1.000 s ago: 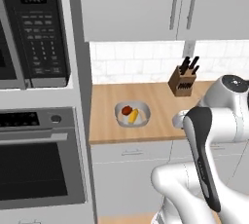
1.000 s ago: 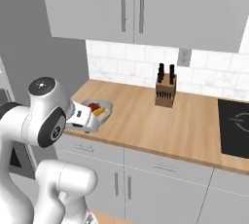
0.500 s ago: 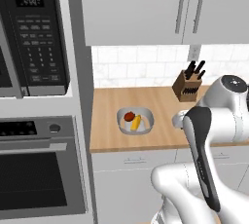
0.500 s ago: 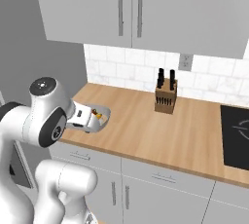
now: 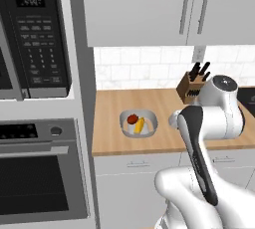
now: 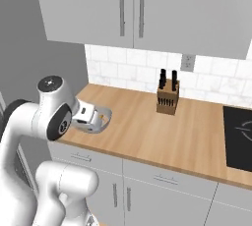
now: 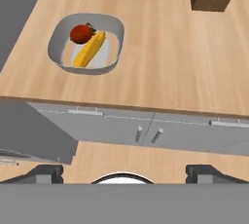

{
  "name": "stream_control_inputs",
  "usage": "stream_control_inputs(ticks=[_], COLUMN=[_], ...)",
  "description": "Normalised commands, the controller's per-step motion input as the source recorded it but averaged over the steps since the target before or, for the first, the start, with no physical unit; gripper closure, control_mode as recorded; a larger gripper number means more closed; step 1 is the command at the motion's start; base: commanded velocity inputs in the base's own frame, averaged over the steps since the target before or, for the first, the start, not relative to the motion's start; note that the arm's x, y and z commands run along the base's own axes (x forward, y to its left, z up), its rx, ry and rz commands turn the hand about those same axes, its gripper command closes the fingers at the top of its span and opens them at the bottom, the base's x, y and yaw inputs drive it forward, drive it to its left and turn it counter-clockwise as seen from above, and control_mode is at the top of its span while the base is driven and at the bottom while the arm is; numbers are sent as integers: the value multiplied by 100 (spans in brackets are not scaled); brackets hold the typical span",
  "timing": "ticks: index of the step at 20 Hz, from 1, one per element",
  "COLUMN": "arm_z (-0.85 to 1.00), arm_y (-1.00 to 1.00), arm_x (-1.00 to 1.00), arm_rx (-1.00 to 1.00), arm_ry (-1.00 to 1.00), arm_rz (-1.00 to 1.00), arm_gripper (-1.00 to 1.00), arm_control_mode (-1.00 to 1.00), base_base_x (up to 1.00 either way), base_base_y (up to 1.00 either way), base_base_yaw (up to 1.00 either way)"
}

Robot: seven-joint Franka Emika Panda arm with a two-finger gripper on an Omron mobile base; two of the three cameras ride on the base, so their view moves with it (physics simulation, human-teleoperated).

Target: Take the meat container that has the steak and place it on the second highest rack of the freezer. Then take the vegetable container that has the corn and tomato and place it on the highest rack of the freezer.

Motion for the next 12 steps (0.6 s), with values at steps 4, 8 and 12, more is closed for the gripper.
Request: stream_control_inputs(ticks=[4,8,12], arm_z=[-31,-44,-48], arm_y=[12,1,-5], arm_x=[88,75,49], arm_rx=[0,0,12], arm_ry=[1,3,7], arm_rz=[0,0,0], arm_gripper=[-100,-100,-100], arm_control_mode=[-100,-100,-100], base_base_x=[0,0,0], base_base_y=[0,0,0], base_base_yaw=[0,0,0])
